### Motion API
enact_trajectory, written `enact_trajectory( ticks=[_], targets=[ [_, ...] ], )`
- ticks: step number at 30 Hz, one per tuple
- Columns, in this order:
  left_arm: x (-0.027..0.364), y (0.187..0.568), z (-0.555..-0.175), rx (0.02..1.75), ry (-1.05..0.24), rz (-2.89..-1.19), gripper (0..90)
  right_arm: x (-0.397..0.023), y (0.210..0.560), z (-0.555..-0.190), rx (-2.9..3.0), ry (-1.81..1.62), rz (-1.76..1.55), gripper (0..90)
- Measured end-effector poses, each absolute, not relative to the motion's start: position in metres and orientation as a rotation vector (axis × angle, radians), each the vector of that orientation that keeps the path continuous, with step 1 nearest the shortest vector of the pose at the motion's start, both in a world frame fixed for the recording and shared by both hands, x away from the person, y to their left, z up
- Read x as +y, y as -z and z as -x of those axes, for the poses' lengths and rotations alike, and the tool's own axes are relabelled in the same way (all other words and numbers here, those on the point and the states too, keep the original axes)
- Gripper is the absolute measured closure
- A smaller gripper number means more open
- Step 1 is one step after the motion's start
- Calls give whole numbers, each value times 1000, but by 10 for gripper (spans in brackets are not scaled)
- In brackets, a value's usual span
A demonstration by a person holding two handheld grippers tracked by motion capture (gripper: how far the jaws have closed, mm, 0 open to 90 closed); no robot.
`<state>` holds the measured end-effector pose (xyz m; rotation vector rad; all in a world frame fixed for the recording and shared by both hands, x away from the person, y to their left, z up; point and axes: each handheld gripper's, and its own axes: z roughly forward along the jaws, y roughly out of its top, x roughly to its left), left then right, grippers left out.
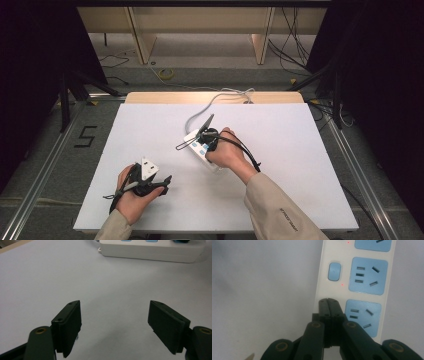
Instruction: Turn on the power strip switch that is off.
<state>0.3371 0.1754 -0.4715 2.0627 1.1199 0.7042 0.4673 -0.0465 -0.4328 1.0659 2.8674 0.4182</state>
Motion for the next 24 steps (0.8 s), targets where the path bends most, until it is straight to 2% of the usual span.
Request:
enact_trajectory(
  ticks=[16, 24],
  targets=[
    [176, 473, -337, 1126, -697, -2067, 270, -61, 423, -464, 2839, -530, -1015, 900],
    [177, 474, -337, 1132, -690, -2075, 269, -79, 418, -460, 2832, -567, -1015, 846]
  ],
)
